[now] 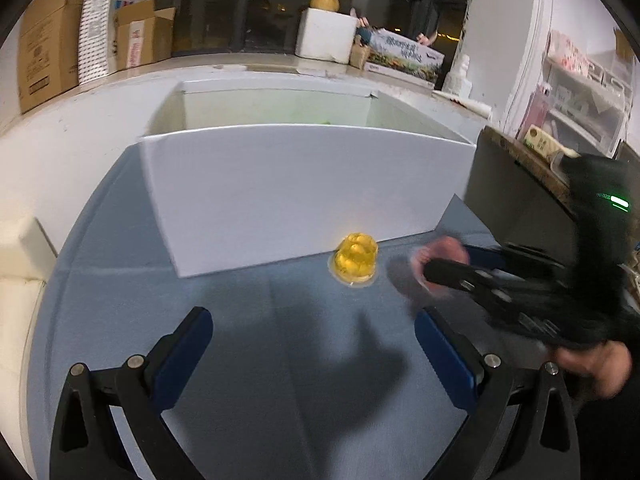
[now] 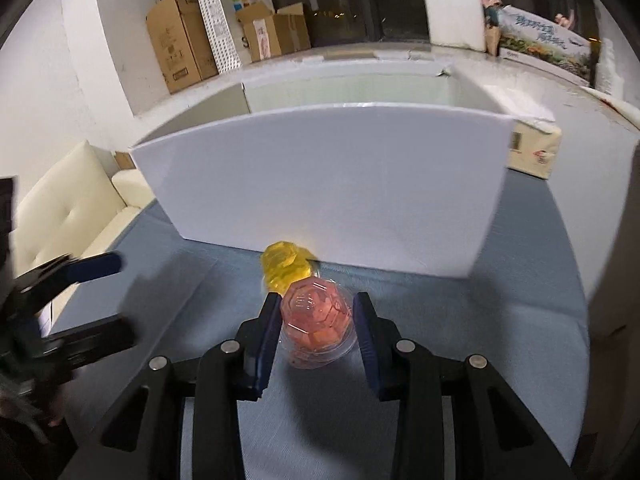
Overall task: Organize snacks
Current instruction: 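Grasp the pink jelly cup with the right tool while the left tool grasps the yellow jelly cup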
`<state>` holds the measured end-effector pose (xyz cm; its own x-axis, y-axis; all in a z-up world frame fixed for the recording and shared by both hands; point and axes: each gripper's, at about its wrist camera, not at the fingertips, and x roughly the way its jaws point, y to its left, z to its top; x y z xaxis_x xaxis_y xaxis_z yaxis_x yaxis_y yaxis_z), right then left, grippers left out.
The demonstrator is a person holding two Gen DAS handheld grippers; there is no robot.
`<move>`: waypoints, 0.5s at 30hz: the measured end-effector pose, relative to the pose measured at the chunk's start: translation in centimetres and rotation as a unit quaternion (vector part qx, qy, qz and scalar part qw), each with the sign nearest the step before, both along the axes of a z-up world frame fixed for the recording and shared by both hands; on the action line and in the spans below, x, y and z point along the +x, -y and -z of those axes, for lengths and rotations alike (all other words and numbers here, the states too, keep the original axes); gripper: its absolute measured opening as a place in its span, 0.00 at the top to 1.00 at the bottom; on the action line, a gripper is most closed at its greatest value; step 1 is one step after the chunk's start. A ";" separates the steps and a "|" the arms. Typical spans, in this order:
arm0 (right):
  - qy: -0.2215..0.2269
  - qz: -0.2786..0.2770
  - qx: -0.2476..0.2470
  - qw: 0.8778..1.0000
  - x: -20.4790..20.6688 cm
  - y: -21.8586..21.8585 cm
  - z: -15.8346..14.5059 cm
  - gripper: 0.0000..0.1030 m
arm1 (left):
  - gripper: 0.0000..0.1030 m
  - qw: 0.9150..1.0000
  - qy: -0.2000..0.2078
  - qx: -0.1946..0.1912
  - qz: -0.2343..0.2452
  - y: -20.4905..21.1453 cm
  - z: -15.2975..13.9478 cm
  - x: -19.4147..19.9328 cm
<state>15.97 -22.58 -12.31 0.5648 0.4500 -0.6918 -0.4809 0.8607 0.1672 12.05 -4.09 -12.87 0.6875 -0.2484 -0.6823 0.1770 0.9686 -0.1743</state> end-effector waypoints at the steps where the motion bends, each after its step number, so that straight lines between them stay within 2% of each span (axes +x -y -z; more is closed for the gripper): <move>1: 0.001 0.003 0.003 1.000 -0.6 0.3 -0.3 0.61 | 0.00 1.000 -0.002 0.001 0.001 0.3 0.1 0.6; 7: 0.024 0.045 0.023 0.998 -5.0 3.4 -2.2 0.61 | 0.00 1.000 -0.016 0.017 -0.014 3.4 1.0 4.5; 12: 0.020 0.067 0.042 0.997 -6.7 5.5 -2.1 0.61 | 0.01 0.999 -0.019 0.040 -0.024 5.4 2.2 6.9; 15: 0.018 0.075 0.053 0.996 -7.2 6.4 -2.0 0.61 | 0.06 0.998 -0.020 0.038 -0.035 5.5 2.8 7.9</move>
<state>8.78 -28.98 -10.34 0.6548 0.4280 -0.6229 -0.3563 0.9017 0.2450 19.97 -9.61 -15.68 0.6730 -0.1477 -0.7247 0.1028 0.9890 -0.1061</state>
